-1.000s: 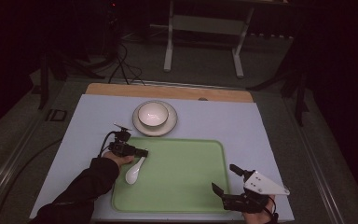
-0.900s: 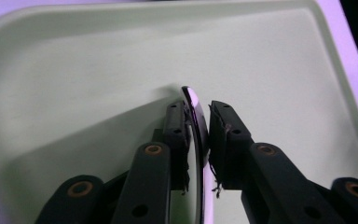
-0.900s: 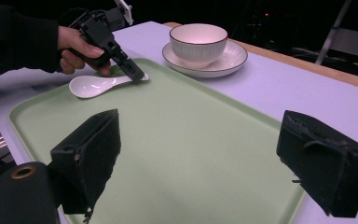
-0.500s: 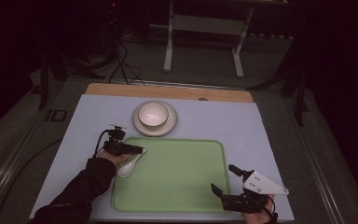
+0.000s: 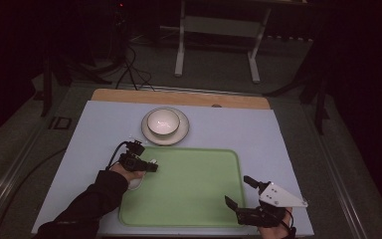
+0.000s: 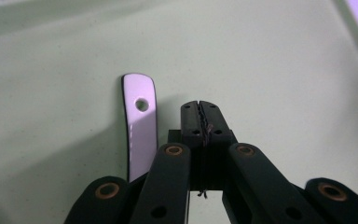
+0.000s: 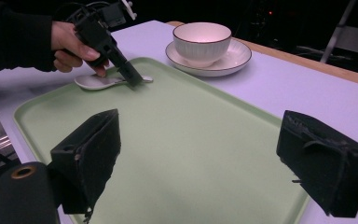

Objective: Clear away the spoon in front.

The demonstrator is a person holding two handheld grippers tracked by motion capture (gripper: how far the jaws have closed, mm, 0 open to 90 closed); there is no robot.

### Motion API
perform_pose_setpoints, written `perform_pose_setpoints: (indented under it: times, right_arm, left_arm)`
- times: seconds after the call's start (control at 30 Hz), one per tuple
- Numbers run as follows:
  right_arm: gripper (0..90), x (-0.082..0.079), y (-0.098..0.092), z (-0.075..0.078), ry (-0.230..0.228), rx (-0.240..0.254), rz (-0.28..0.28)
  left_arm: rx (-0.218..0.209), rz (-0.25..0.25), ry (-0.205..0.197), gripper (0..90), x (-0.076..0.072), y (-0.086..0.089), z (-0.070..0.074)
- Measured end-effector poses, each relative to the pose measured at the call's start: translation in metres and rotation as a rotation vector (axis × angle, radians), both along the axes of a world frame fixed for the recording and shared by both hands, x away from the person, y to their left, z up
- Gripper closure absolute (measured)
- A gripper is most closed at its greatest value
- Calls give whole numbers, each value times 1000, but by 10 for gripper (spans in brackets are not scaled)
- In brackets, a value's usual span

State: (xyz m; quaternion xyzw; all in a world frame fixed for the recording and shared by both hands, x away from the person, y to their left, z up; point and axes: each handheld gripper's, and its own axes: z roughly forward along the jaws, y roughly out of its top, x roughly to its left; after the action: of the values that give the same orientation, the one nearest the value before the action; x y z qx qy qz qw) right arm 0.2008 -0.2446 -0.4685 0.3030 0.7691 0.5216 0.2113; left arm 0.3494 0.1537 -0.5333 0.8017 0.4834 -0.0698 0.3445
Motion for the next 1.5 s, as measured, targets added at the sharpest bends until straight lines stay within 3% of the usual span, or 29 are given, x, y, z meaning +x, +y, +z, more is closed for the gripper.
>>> perform_pose_setpoints:
  times: [0.63,0.77,1.0,1.2,1.27,1.37,1.5]
  right_arm:
    - [133,1,-1,0,10,8,0]
    - [133,1,-1,0,11,9,1]
    - [133,1,0,0,10,9,2]
    - [133,1,0,0,12,9,1]
    - [133,1,0,0,10,7,2]
    - [133,0,0,0,12,10,2]
    - [133,1,0,-1,13,9,2]
  left_arm:
    - [22,151,-17,889,10,34,-4]
    - [-13,142,-35,887,8,37,-2]
    - [-17,98,-108,793,1,33,11]
    - [-82,67,-186,681,-8,34,22]
    - [-88,62,-229,585,-13,33,26]
    - [-95,49,-262,506,-21,32,33]
    - [-114,15,-310,446,-33,30,44]
